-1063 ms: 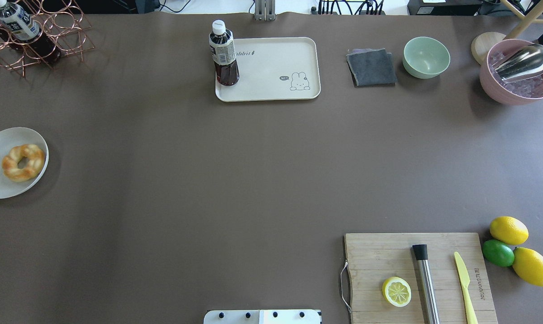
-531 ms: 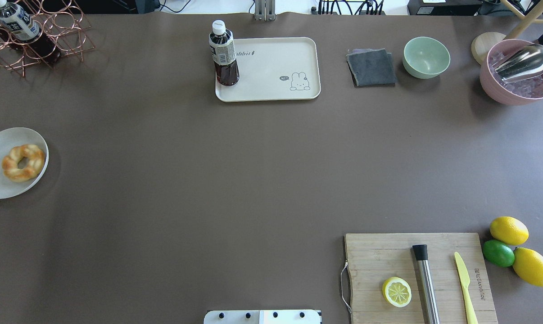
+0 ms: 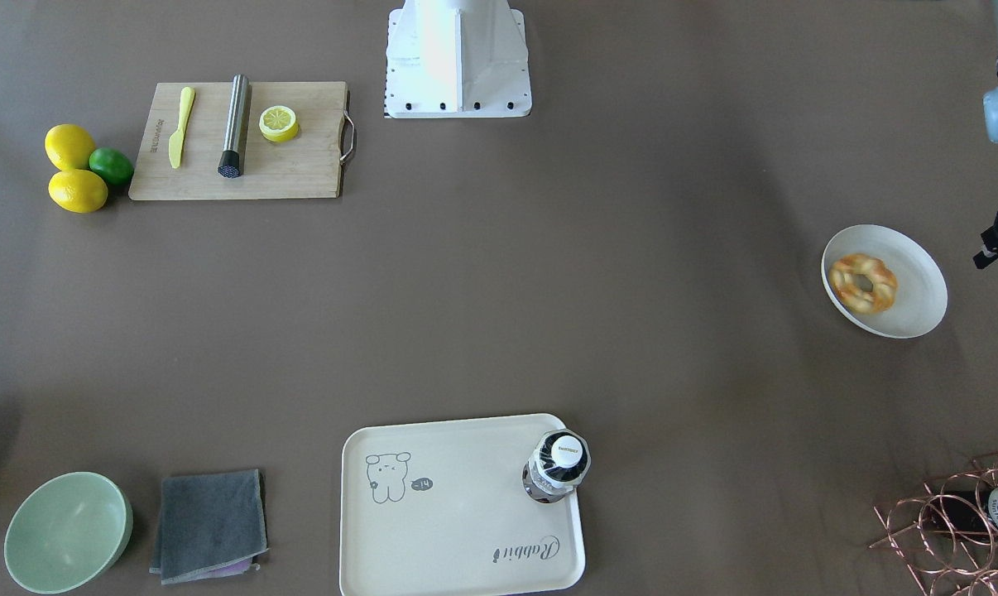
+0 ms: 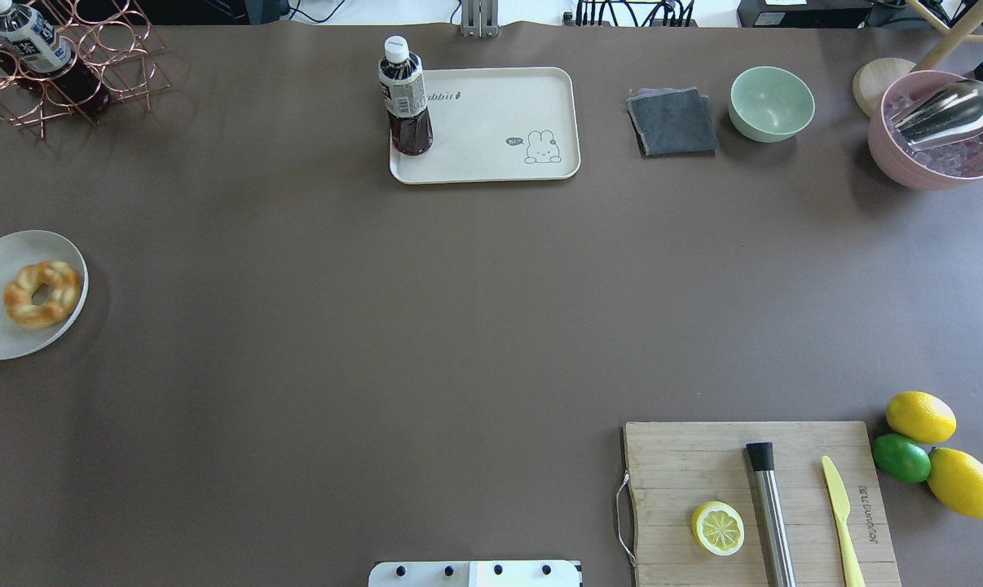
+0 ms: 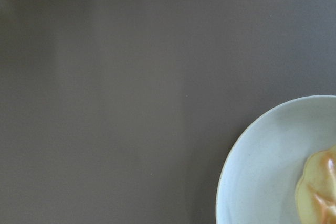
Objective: Place donut on tray
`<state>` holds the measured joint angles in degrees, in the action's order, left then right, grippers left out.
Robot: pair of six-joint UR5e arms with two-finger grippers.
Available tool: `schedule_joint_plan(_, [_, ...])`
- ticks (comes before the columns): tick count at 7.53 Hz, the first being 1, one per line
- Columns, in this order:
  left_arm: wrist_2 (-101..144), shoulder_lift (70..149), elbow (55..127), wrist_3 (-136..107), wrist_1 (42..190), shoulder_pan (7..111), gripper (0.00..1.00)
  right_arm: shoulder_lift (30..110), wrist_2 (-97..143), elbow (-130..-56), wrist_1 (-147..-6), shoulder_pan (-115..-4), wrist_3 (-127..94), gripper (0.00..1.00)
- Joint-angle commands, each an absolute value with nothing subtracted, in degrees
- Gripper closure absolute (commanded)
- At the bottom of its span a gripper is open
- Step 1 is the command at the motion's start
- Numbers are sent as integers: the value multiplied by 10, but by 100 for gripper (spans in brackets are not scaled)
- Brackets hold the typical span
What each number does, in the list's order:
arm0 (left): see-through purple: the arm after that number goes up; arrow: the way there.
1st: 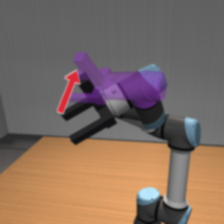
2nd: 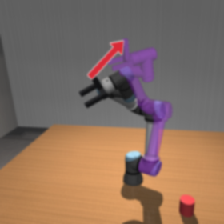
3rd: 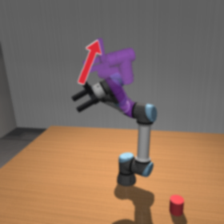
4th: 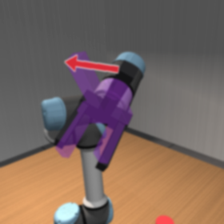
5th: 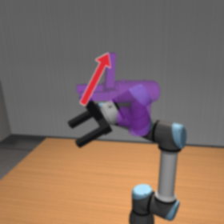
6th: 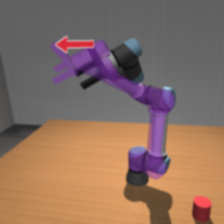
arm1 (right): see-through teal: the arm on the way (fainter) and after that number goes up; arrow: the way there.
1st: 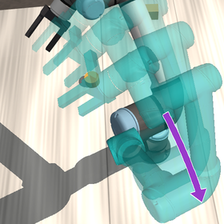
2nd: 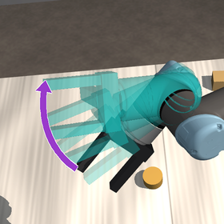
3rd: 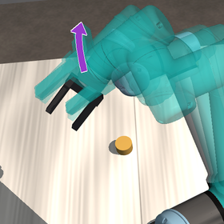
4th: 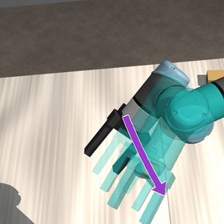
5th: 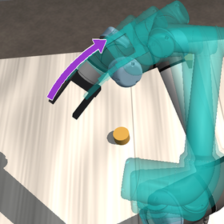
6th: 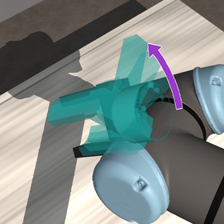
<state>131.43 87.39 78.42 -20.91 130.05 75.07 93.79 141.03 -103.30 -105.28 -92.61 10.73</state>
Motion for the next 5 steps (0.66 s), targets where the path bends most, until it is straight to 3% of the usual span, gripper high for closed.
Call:
schedule_joint_plan(1, [1303,874,750,-256,1371,709,8,942,1425,-1031,-1053,-925,107,0])
schedule_joint_plan(5, [1303,874,740,-258,1384,695,12,942,1426,-1031,-1053,-925,106,0])
